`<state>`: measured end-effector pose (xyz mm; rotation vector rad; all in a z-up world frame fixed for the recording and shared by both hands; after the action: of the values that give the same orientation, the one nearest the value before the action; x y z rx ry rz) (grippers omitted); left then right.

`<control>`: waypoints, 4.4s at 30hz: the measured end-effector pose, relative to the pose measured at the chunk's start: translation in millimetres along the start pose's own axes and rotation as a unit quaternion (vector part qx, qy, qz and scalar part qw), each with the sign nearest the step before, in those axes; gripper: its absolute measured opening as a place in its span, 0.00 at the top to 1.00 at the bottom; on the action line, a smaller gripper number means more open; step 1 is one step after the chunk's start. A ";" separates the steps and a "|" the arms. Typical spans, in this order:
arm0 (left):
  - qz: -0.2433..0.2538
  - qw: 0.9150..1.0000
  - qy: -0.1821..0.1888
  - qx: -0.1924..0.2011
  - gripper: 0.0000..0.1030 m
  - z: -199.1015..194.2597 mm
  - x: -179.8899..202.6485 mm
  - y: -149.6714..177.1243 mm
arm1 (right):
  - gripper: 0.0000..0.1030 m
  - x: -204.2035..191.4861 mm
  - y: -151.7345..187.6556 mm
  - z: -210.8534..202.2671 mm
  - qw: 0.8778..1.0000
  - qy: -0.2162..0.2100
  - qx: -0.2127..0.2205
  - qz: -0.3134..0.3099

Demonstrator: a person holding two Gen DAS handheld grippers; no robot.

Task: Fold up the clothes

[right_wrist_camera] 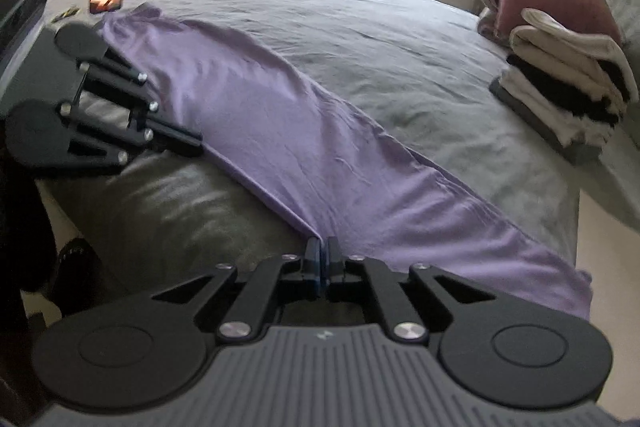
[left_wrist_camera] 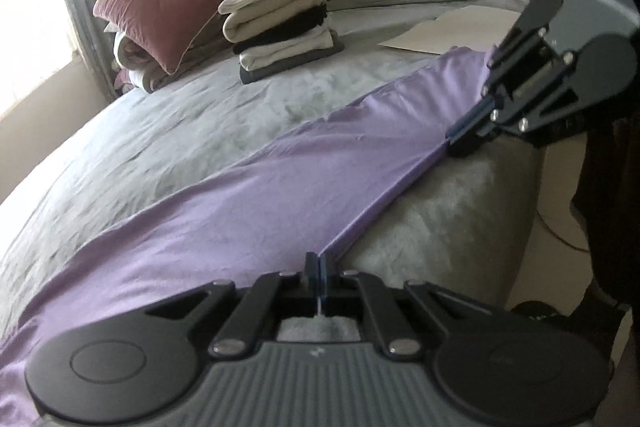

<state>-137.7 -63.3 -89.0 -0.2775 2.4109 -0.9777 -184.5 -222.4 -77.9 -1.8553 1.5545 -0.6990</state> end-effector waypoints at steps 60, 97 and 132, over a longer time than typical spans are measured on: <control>-0.069 0.992 0.099 0.044 0.64 26.9 14.0 -49.1 | 0.58 146.0 15.9 -59.1 0.938 0.175 -0.007 0.299; -0.257 0.960 -0.074 -0.087 0.57 -9.3 -206.2 97.6 | 0.76 -166.2 -131.7 105.1 0.974 -0.215 -0.042 -0.058; -0.429 0.899 -0.084 -0.003 0.71 12.7 -257.8 85.2 | 0.57 -112.1 -186.5 147.5 0.982 -0.177 -0.054 0.025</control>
<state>87.2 85.8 -55.8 -1.4491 2.1093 -1.2174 27.5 -71.5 -40.4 -1.8900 1.4207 -0.2461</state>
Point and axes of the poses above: each gripper's, at about its wrist camera, not at the fingertips, and z roughly the way its jaws point, x to its right, y to its underside, the point moved 5 cm from there along z, roughly the way its jaws point, and after that the axes turned 8 degrees about z, right-handed, at the moved point
